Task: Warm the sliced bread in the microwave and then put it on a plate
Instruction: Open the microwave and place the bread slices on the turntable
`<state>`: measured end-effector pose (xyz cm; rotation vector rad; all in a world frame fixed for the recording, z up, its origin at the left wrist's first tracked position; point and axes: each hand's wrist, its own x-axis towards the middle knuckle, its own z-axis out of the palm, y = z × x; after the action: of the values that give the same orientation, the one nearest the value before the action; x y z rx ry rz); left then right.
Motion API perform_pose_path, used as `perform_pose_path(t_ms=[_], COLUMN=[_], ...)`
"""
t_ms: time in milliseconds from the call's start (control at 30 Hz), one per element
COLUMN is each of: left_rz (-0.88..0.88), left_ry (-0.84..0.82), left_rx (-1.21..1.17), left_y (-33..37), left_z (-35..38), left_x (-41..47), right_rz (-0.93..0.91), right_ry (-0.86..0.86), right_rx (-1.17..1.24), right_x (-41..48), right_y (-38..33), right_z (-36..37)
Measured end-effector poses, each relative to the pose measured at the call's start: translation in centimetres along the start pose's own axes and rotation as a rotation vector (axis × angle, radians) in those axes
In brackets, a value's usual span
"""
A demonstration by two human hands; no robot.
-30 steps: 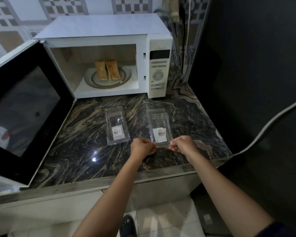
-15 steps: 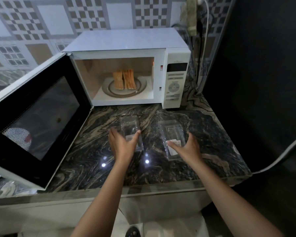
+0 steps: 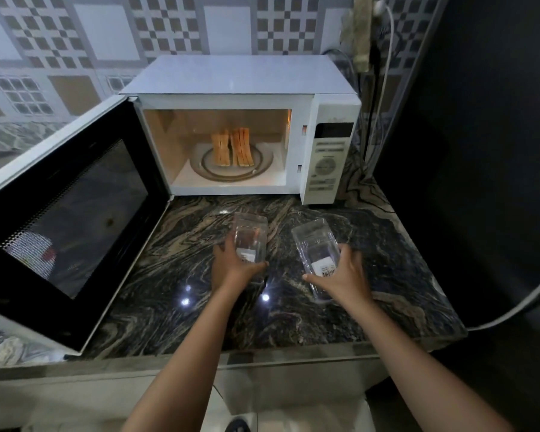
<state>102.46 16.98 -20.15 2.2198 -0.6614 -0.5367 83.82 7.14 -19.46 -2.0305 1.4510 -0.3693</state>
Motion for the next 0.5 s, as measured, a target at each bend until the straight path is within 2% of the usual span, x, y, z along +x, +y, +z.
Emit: perform_pose_path(t_ms=[100, 333, 500], left_rz=[0.008, 0.035, 0.095], left_ry=[-0.078, -0.242, -0.210], left_rx=[-0.054, -0.267, -0.460], left_y=[-0.1, -1.4, -1.8], left_z=[-0.5, -1.6, -2.4], left_x=[-0.3, -2.8, -4.9], right_rz=[0.031, 0.081, -0.071], right_ry=[-0.056, -0.195, -0.154], right_rx=[0.061, 0.460, 0.568], right_x=[-0.3, -2.4, -4.8], right_y=[0.4, 1.5, 0.8], right_z=[-0.1, 0.1, -0.1])
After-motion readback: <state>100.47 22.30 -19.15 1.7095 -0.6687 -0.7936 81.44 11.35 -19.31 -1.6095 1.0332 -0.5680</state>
